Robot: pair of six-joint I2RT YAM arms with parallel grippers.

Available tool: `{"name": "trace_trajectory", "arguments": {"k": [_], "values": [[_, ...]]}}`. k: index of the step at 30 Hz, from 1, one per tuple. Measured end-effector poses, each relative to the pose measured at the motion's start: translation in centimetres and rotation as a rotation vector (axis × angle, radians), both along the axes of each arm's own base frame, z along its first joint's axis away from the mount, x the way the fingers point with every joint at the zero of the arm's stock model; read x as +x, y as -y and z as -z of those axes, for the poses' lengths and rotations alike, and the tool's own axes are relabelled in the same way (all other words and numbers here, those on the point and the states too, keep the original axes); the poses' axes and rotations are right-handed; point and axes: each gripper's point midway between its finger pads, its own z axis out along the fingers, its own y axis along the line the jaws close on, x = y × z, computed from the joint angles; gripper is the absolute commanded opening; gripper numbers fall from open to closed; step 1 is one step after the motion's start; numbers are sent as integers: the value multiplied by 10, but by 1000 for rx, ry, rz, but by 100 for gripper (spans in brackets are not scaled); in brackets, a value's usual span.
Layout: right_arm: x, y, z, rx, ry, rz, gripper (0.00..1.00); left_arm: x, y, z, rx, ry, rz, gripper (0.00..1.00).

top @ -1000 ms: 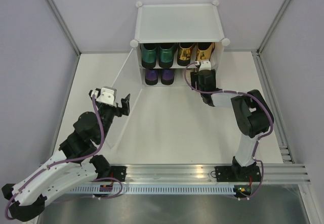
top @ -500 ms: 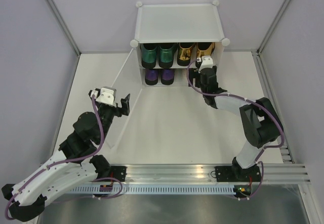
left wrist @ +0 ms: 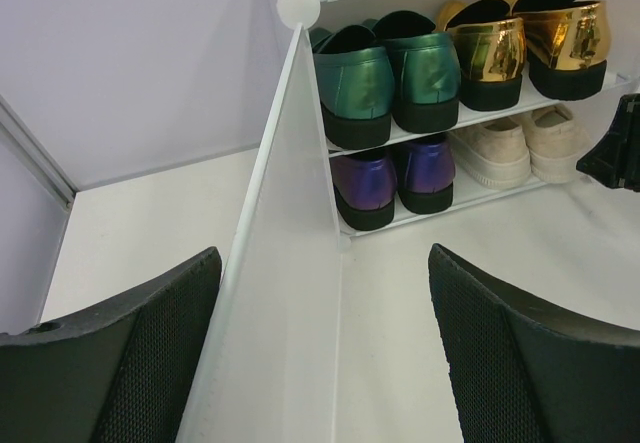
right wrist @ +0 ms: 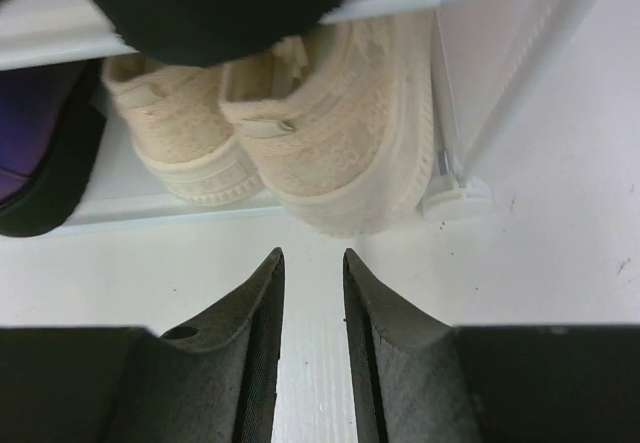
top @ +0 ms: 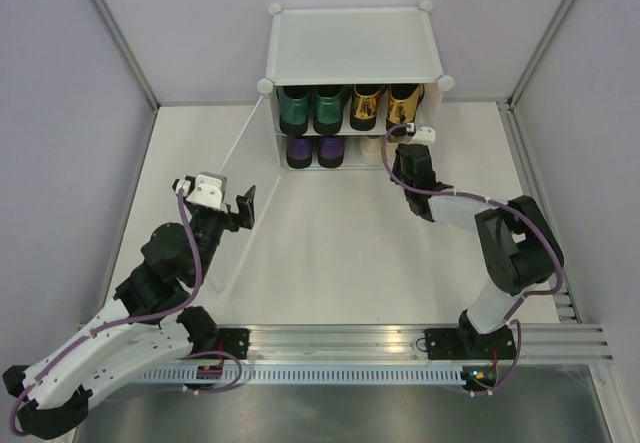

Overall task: Place and organize the shoes in the shoe cabinet
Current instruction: Place the shoe in the shoe cabinet.

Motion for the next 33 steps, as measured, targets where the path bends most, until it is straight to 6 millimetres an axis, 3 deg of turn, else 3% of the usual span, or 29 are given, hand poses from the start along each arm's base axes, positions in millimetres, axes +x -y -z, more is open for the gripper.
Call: {"name": "trace_trajectory", "arguments": {"k": [9,25,28,29,33], "values": [[12,22,47,17,-86,131,33,0,0,0,0,0,2,87],[29,35,56,122,-128,153,34,2,4,4,13,-10,10,87],[29,36,56,127,-130,148,43,2,4,3,11,-9,8,87],[28,37,56,124,-132,146,52,2,3,3,11,-8,7,87],[21,45,53,141,-134,148,69,1,2,2,6,-5,8,87]]}}
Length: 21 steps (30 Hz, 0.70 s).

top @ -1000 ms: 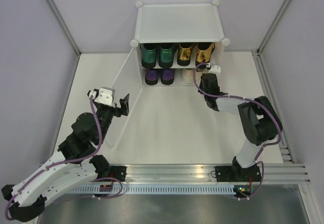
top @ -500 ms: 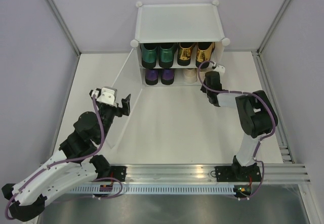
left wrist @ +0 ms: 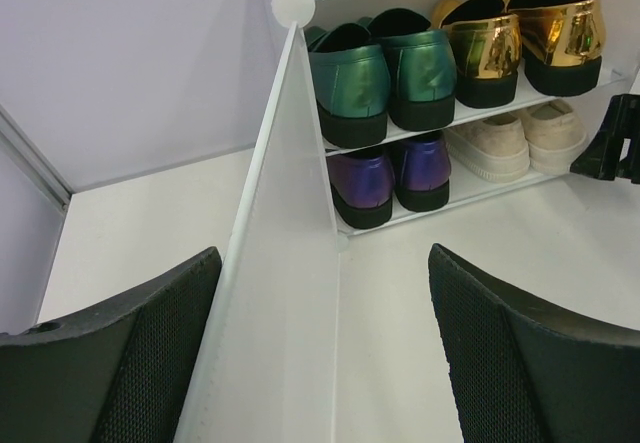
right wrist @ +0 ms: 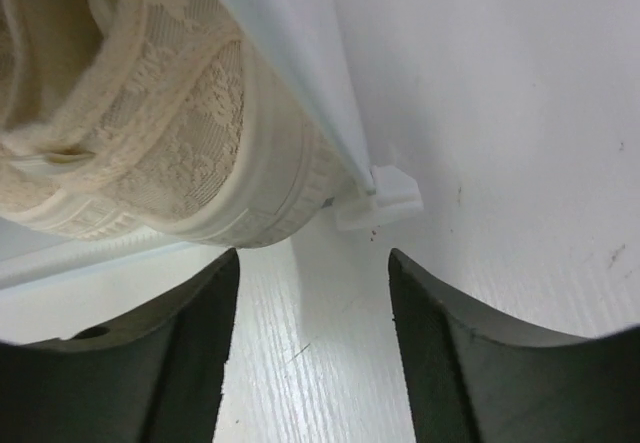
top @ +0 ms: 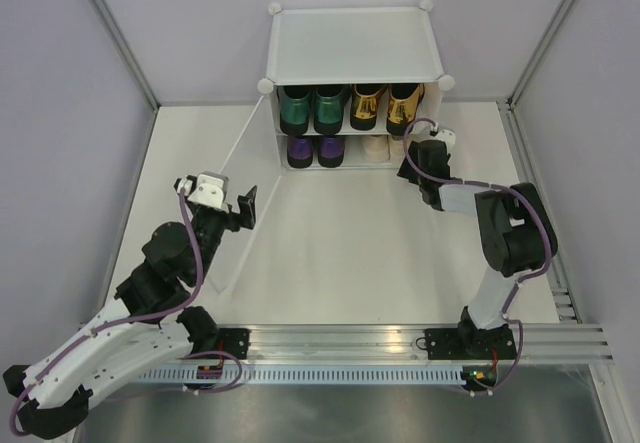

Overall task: Place and organize the shoes in the shoe cabinet
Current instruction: Place the shoe in the shoe cabinet, then close the shoe cabinet at the center of the board.

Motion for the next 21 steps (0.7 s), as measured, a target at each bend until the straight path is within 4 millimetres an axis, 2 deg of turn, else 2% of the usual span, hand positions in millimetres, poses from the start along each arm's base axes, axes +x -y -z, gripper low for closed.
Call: {"name": "trace_trajectory", "arguments": {"k": [3,8,10,13,15,17,21], "values": [[-7,2,-15,26,24,-9,75,-1,0,-2,-5,5,8,88],[-27,-4,-76,86,139,-51,75,-5,1,-6,-19,20,34,91],[-37,-5,-98,104,180,-64,72,-8,1,-9,-28,30,43,91],[-58,-2,-123,116,226,-77,57,-10,1,-15,-38,34,55,91],[-72,0,-132,122,242,-82,51,-13,0,-24,-49,38,64,91],[-85,1,-133,131,243,-91,47,-18,-4,-41,-78,50,70,91],[-118,2,-118,146,208,-117,47,-30,-18,-83,-159,98,67,87]]}}
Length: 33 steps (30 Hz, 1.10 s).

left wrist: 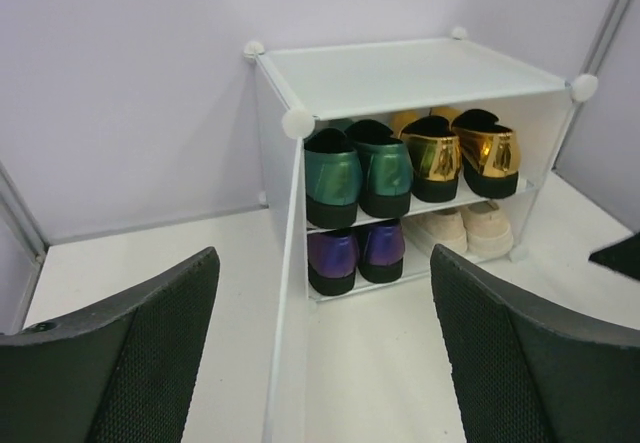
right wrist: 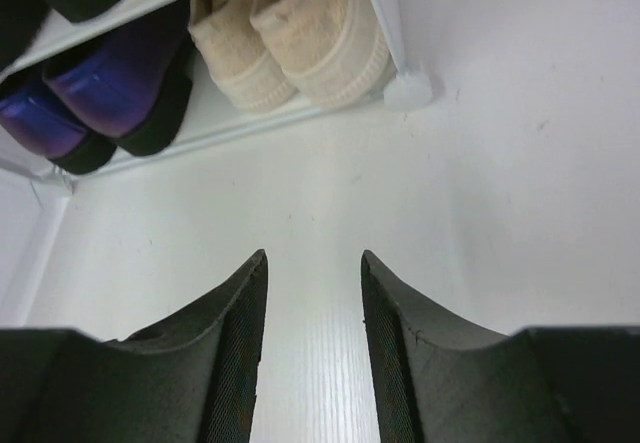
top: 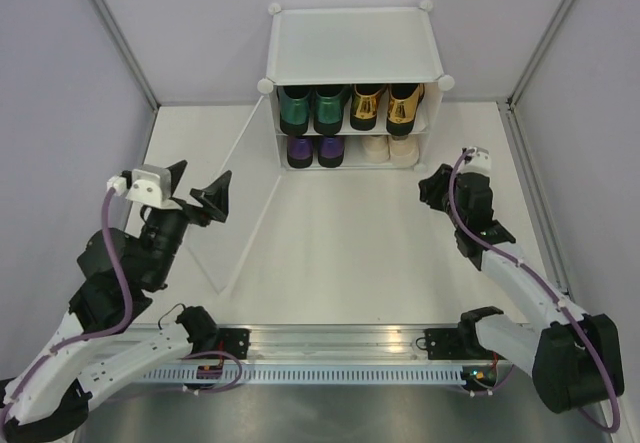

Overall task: Place and organize the shoes in the shoe cabinet
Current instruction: Close the shoe cabinet at the center of the board.

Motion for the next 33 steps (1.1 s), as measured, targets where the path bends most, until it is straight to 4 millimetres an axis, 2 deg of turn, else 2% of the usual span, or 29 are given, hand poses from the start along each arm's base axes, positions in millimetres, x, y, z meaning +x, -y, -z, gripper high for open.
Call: {"name": "trace_trajectory", "arguments": {"k": [4,9,11,14,18,20,24,26,28,33], "values": [[-30,2,9,8,-19,-22,47,-5,-28,-26,-63,11,-97,87],[-61,6,-1,45,30,-26,47,-7,-63,-45,-105,8,-257,88],[-72,10,-5,62,54,-10,47,-4,-74,-46,-99,-5,-337,88],[-86,22,-9,87,94,52,48,6,-81,-28,-42,-53,-461,91],[-99,32,-11,112,127,103,53,24,-85,18,99,-146,-612,92],[-103,34,-9,113,123,111,54,27,-95,37,145,-190,-677,91],[-107,33,2,108,83,105,57,30,-117,63,138,-273,-769,92],[-109,31,6,109,66,94,57,33,-119,72,92,-306,-771,92],[-109,28,7,116,58,80,57,39,-111,78,38,-328,-726,86],[-111,21,10,129,42,42,59,44,-63,97,-49,-409,-447,80]]}}
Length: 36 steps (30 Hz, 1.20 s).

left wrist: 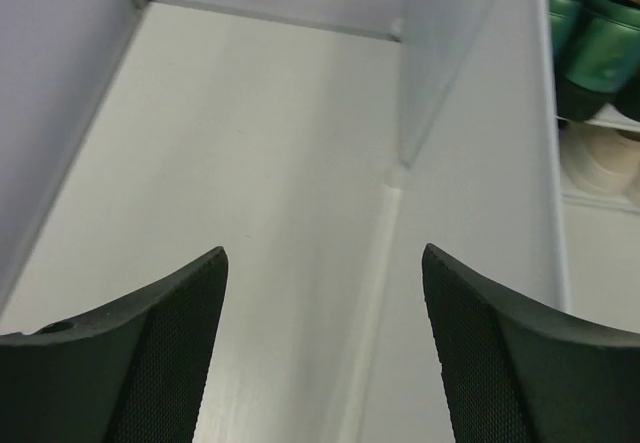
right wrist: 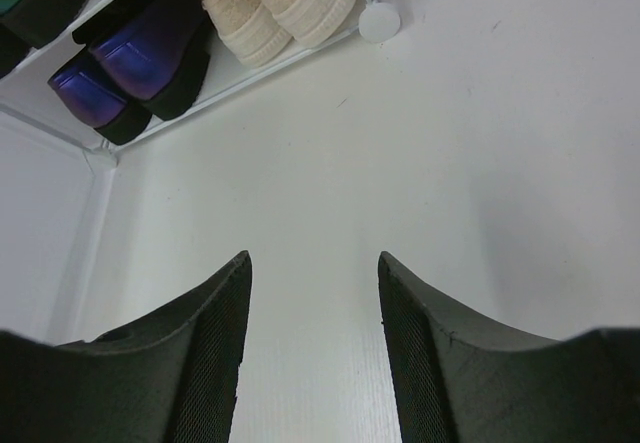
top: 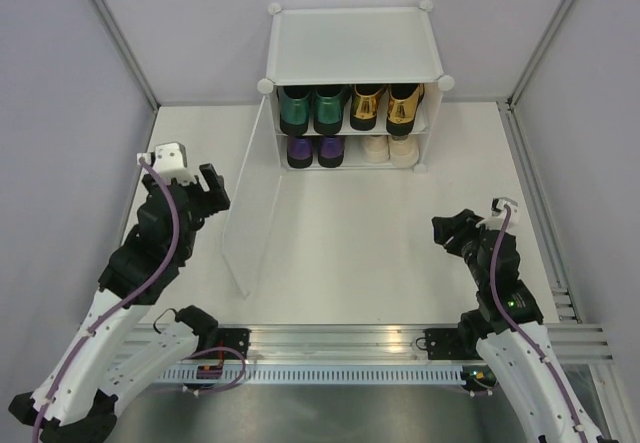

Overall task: Place and organize the shoes in the shoe cabinet
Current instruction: Close the shoe cabinet at the center of the board.

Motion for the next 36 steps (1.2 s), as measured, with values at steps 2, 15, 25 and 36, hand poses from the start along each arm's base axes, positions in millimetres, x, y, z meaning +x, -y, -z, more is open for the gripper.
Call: {"name": "trace_trajectory", "arguments": {"k": [2,15,25,36], "values": [[-1,-1,-1,2,-4,-7,59,-2,24,7,-55,-20,123,80],[-47,38,-156,31,292,147,62,51,294,96,-80,-283,759,87],[-68,60,-172,-27,299,226,63,181,369,94,-57,-158,591,99],[-65,60,-161,-77,259,215,70,233,348,94,-146,-119,408,100]]}}
